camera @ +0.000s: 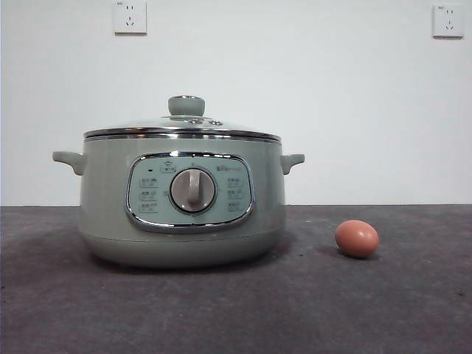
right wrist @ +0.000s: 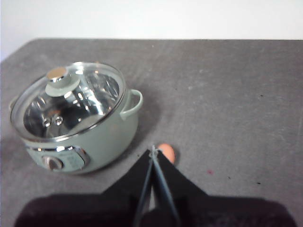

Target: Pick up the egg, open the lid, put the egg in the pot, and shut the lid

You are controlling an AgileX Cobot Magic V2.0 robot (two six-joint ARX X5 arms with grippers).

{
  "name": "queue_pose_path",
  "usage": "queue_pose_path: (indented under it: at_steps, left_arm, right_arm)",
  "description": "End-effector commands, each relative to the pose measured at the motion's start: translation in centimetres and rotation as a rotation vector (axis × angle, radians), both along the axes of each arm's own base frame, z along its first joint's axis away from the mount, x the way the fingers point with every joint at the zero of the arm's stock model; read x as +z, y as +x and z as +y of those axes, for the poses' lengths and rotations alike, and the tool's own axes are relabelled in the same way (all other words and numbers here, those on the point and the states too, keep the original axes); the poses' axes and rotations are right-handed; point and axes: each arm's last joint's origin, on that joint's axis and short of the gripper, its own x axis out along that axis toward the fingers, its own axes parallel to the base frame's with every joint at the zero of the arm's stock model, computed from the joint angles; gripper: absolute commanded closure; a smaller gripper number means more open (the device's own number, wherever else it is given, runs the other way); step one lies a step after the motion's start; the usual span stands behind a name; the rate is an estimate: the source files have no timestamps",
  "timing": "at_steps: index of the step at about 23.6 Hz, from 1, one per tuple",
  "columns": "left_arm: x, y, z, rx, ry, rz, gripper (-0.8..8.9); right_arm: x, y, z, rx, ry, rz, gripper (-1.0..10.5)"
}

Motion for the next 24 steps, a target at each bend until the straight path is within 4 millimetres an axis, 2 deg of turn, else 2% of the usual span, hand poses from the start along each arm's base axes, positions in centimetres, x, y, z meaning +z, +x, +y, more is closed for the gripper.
queue_pose_path:
  at_steps: [1, 12, 14, 15, 17, 18, 20, 24]
  left_arm:
    - [0.6, -0.3, 0.0, -0.014, 0.036, -0.014, 8.2]
    - [1.2, -0.3, -0.1, -0.047, 0.021, -0.011, 7.99]
    - [1.2, -0.2, -0.1, -0.058, 0.016, -0.008, 6.6]
    - [1.2, -0.2, -0.1, -0.062, 0.014, -0.005, 5.6]
    - [1.2, 0.0, -0.1, -0.064, 0.013, 0.002, 2.62]
    - [1.2, 0.1, -0.1, -0.064, 0.013, 0.005, 2.12]
    - [1.2, 0.3, -0.1, -0.063, 0.013, 0.006, 2.15]
    - [1.6, 1.1, -0.1, -0.07, 0.015, -0.03, 2.15]
  right_arm:
    - [0.3, 0.1, 0.0, 0.028, -0.045, 0.013, 9.6]
    - [0.1, 0.4, 0.2, 0.08, -0.044, 0.054, 9.2]
    - [0.1, 0.4, 0.2, 0.08, -0.043, 0.054, 7.8]
    - [0.1, 0.4, 0.2, 0.08, -0.043, 0.054, 7.1]
    - [0.1, 0.4, 0.2, 0.081, -0.044, 0.055, 5.0]
    - [0.1, 0.4, 0.2, 0.08, -0.043, 0.055, 4.0]
    - [0.1, 0.4, 0.2, 0.081, -0.044, 0.059, 3.5]
    - [0.0, 0.6, 0.2, 0.081, -0.044, 0.068, 3.5]
